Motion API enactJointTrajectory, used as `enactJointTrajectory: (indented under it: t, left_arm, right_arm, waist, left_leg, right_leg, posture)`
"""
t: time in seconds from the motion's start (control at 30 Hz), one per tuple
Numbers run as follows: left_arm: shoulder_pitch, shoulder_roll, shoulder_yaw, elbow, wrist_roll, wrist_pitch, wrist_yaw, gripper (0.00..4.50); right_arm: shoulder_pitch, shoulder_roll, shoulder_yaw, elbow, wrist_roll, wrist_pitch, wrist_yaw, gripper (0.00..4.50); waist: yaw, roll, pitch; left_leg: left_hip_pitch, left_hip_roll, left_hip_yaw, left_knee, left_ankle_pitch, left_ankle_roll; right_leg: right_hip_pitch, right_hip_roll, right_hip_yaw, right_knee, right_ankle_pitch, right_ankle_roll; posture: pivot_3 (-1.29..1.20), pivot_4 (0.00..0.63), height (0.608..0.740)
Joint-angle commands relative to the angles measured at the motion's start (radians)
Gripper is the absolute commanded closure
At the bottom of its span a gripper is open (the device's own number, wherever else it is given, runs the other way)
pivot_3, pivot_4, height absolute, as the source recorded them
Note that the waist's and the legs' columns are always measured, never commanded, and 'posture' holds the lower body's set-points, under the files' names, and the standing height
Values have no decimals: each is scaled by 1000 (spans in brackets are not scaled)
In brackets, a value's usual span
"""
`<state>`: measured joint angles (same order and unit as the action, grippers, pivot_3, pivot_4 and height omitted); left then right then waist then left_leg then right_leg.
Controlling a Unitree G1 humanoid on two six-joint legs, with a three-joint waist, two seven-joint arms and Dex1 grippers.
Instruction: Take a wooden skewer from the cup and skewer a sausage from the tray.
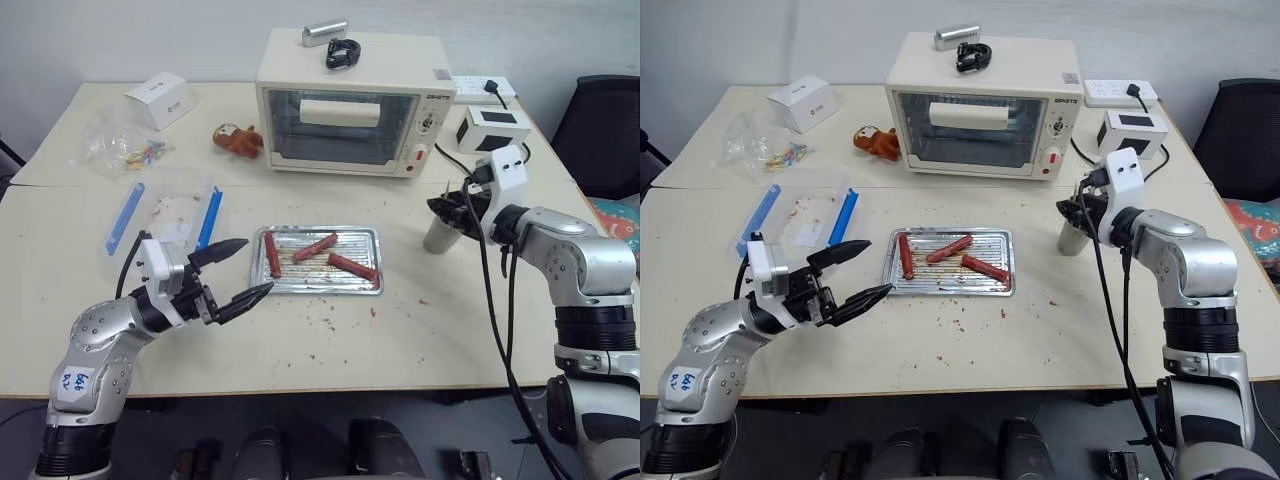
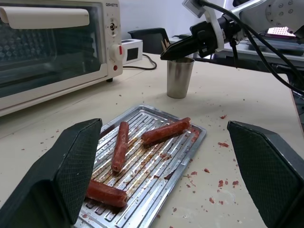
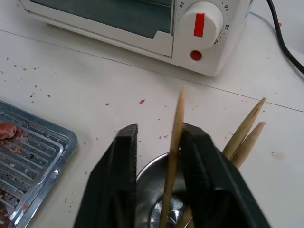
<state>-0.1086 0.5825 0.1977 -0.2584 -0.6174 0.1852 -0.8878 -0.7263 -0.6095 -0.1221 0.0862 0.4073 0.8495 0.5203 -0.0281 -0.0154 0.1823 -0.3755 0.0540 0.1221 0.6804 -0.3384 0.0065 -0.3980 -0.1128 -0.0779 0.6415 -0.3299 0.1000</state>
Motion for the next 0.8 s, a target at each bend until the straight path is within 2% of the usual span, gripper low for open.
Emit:
enactJointTrajectory:
  t: [0.03, 0.17, 0.33, 0.53, 0.67, 0.8]
  left_arm:
    - [3, 3, 27, -3, 6, -26, -9, 0]
    - [1, 2, 25, 6, 7, -38, -16, 0]
    - [-1, -3, 23, 16, -15, -34, -29, 0]
    - [-33, -28, 7, 2, -55, 4, -26, 0]
    - [-118, -117, -20, -4, -85, 21, 19, 0]
    - [-229, -238, -72, 33, -84, 15, 58, 0]
  right_arm:
    - [-27, -3, -34, -14, 6, -23, 6, 4484]
    - [-44, -10, -52, -20, 28, -28, 29, 4484]
    - [-106, -35, -124, -55, 134, -33, 135, 4484]
    - [-165, -78, -172, -130, 267, -96, 322, 4484]
    - [-166, 40, -230, -196, 466, 6, 254, 4484]
    - [-107, 245, -274, -251, 652, 42, 88, 4484]
  waist:
    - [0, 0, 0]
    - [0, 0, 0]
    - [0, 2, 1]
    - [1, 2, 1]
    - [1, 2, 1]
    - [1, 2, 1]
  left_leg:
    - [0, 0, 0, 0, 0, 0]
    - [0, 0, 0, 0, 0, 0]
    - [0, 0, 0, 0, 0, 0]
    - [0, 0, 0, -1, 0, 0]
    - [0, 1, 0, 0, 0, 0]
    - [0, 1, -1, 1, 0, 0]
  right_leg:
    - [0, 0, 0, 0, 0, 0]
    - [0, 0, 0, 0, 0, 0]
    - [0, 0, 0, 0, 0, 0]
    - [0, 0, 0, -2, 0, 0]
    - [0, -1, 0, -1, 0, 0]
    - [1, -1, 0, 1, 0, 1]
  posture:
    - [0, 150, 740]
    - [0, 150, 740]
    - [0, 150, 740]
    - [0, 150, 740]
    - [0, 150, 740]
    - [0, 150, 740]
